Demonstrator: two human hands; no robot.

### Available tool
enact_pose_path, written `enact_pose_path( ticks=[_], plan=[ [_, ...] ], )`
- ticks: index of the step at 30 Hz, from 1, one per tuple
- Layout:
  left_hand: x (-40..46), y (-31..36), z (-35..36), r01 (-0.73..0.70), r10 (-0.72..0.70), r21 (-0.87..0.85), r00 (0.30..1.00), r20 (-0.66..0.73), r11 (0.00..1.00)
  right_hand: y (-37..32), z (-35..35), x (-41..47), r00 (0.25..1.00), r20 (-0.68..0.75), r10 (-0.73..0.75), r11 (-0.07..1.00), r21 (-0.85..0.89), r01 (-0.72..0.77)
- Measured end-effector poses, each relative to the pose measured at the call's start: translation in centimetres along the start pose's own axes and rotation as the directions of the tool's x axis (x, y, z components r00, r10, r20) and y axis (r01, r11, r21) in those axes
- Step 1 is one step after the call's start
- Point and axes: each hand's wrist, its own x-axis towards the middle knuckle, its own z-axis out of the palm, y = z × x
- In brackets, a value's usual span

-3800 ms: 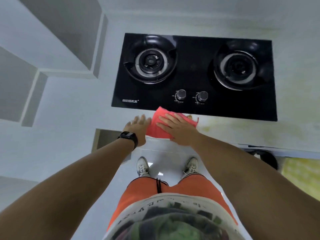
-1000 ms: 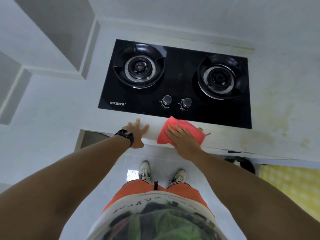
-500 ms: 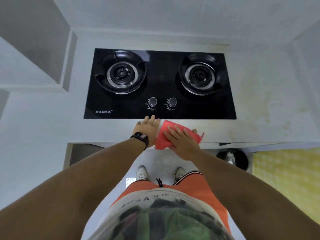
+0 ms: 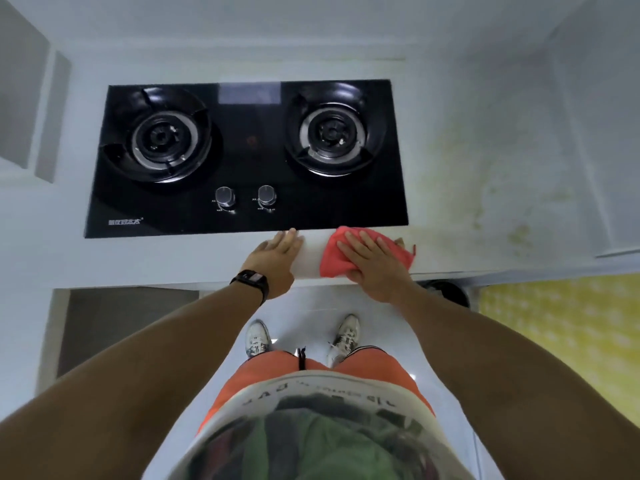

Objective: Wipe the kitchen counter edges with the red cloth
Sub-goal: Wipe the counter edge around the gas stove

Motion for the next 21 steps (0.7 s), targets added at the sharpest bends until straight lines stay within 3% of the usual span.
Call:
enact_pose_path(
  ticks=[8,13,21],
  plan=[
    [0.6,3.2,0.0,0.074,-0.074,0.017,0.997,0.006,0.997,7.0,-0.2,-3.8,1.0,-0.021,0.02,1.0,-0.008,-0.021],
    [-0.7,2.0,0.3,0.049,-0.056,0.121,0.997,0.059,0.991,6.2,0.3,-3.7,0.999,-0.02,0.039,0.999,-0.014,-0.039],
    [-0.3,1.3,-0.9,0.003,-0.01,0.044,0.987,0.157,0.999,3.1,-0.2,-2.3,0.999,0.034,0.004,1.0,0.003,-0.004]
  ],
)
